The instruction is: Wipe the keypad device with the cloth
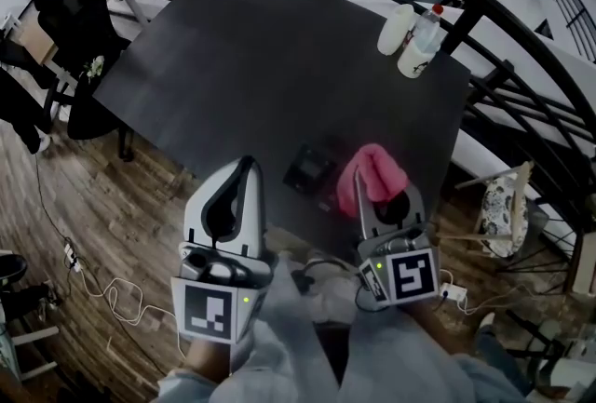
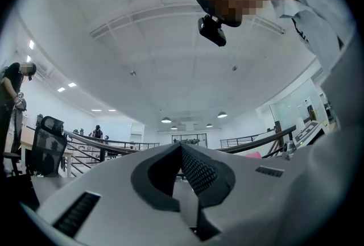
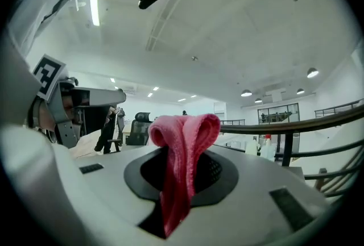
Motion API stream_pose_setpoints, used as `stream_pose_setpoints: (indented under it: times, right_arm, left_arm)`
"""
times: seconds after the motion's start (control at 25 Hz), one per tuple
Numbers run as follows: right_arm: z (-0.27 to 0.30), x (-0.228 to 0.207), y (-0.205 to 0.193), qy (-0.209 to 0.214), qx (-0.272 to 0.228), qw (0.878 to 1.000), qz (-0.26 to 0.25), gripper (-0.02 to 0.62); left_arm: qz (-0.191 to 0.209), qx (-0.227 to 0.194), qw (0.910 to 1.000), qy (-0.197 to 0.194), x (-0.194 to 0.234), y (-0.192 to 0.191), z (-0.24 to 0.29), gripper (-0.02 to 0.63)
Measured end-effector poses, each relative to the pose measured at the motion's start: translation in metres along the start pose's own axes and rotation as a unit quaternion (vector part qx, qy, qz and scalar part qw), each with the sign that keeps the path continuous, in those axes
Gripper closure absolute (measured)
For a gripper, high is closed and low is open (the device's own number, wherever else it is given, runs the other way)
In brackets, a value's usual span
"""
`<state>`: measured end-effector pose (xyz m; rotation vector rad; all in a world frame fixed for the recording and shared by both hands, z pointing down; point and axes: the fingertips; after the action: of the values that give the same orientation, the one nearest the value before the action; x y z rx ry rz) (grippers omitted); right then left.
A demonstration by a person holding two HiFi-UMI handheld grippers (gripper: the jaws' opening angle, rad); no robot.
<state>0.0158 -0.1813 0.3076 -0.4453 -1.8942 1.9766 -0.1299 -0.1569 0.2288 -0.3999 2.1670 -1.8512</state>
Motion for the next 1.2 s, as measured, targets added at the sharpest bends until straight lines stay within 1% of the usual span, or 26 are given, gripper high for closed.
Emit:
stream_pose_setpoints:
  times: [0.2,0.36,0.52,0.72,1.2]
  right_arm:
    - [-0.002,-0.007,0.021,-0.009,-0.024,1.000,-0.006,0.525]
    - [-0.004,-0.014,0.029,-0.020,-0.032,0.999,-0.007,0.525]
    - [-0.004,-0.016,0.032,-0.025,-0.033,0.999,-0.016,0.525]
    - [-0.002,-0.013,0.035,-0.021,-0.032,0.999,-0.031,0.525]
    - [0.001,-0.013,0.030,-0.019,-0.023,0.999,-0.015,0.525]
  left_arm:
    - [0.004,-0.006,1.0000,0.000,0.002,0.005,-0.001,0.603]
    - [0.004,-0.009,0.9999,-0.003,0.001,0.008,0.001,0.603]
    - [0.007,-0.008,0.9999,-0.008,0.000,0.008,0.000,0.603]
    - [0.007,-0.009,0.9999,-0.005,0.002,0.008,-0.001,0.603]
    - [0.006,-0.008,1.0000,-0.001,0.003,0.007,-0.001,0.603]
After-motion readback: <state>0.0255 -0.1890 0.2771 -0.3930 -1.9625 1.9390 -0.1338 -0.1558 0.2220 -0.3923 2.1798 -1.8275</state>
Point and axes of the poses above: the fingertips, and each gripper's own axes: z forward along the fingers, x to its left, y out of its top
